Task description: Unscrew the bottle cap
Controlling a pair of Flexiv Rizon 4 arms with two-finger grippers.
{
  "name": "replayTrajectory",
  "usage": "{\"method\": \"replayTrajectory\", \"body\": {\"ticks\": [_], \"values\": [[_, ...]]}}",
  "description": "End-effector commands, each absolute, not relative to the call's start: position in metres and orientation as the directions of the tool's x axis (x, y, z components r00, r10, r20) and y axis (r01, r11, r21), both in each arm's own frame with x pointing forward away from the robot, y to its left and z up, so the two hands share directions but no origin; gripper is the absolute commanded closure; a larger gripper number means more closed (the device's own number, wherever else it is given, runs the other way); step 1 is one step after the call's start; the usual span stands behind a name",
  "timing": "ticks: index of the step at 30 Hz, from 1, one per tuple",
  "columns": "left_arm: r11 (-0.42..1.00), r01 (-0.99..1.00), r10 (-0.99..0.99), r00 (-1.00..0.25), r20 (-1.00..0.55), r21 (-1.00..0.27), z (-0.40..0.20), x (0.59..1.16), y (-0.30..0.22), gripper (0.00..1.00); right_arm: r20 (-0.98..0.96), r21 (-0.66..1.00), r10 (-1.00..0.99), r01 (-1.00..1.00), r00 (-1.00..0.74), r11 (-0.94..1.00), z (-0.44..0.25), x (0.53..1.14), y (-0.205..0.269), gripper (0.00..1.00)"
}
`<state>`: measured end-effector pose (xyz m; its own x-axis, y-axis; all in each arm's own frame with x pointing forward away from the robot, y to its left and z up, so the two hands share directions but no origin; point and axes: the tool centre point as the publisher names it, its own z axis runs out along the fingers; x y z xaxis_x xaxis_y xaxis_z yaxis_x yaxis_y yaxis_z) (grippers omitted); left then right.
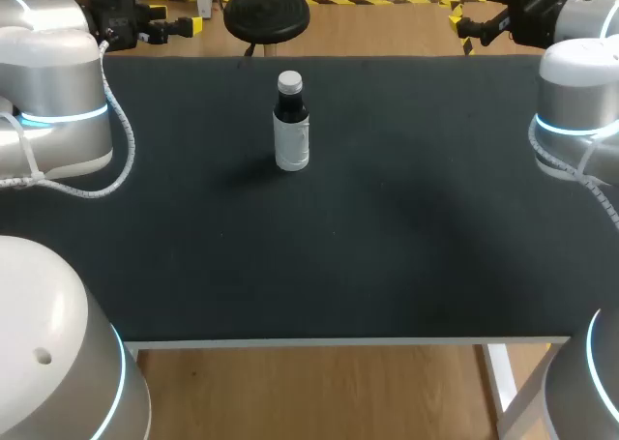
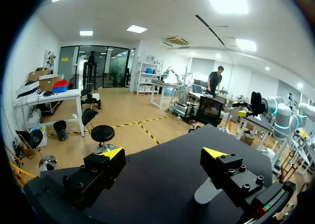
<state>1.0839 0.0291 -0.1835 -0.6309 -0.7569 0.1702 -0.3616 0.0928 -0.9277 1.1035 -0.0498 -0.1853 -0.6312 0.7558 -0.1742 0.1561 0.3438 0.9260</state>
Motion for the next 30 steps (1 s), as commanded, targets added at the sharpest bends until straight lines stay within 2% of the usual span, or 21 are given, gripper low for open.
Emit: {"method": "replayTrajectory", "body": {"ticks": [1, 12, 16, 20, 27, 30], "values": [[0.095, -0.365, -0.756, -0.631, 0.171, -0.926, -0.183, 1.084, 0.029, 0.0, -0.174, 0.925, 0.755, 0.158, -0.632, 0.345, -0.185, 1.104, -0.05, 0.0], [0.095, -0.365, -0.756, -0.631, 0.171, -0.926, -0.183, 1.084, 0.029, 0.0, -0.174, 0.925, 0.755, 0.158, -0.632, 0.345, -0.185, 1.104, -0.05, 0.0], [0.109, -0.314, -0.683, -0.713, 0.158, -0.943, -0.181, 1.082, 0.025, 0.0, -0.174, 0.925, 0.755, 0.158, -0.632, 0.345, -0.185, 1.104, -0.05, 0.0], [0.176, -0.201, -0.571, -0.818, 0.066, -0.964, -0.175, 1.075, 0.019, 0.0, -0.174, 0.925, 0.755, 0.158, -0.632, 0.345, -0.185, 1.104, -0.05, 0.0], [0.246, -0.114, -0.469, -0.883, -0.015, -0.963, -0.171, 1.075, 0.016, 0.0, -0.174, 0.925, 0.755, 0.158, -0.632, 0.345, -0.185, 1.104, -0.05, 0.0], [0.243, -0.107, -0.401, -0.916, 0.0, -0.964, -0.169, 1.076, 0.017, 0.0, -0.174, 0.925, 0.755, 0.158, -0.632, 0.345, -0.185, 1.104, -0.05, 0.0]]}}
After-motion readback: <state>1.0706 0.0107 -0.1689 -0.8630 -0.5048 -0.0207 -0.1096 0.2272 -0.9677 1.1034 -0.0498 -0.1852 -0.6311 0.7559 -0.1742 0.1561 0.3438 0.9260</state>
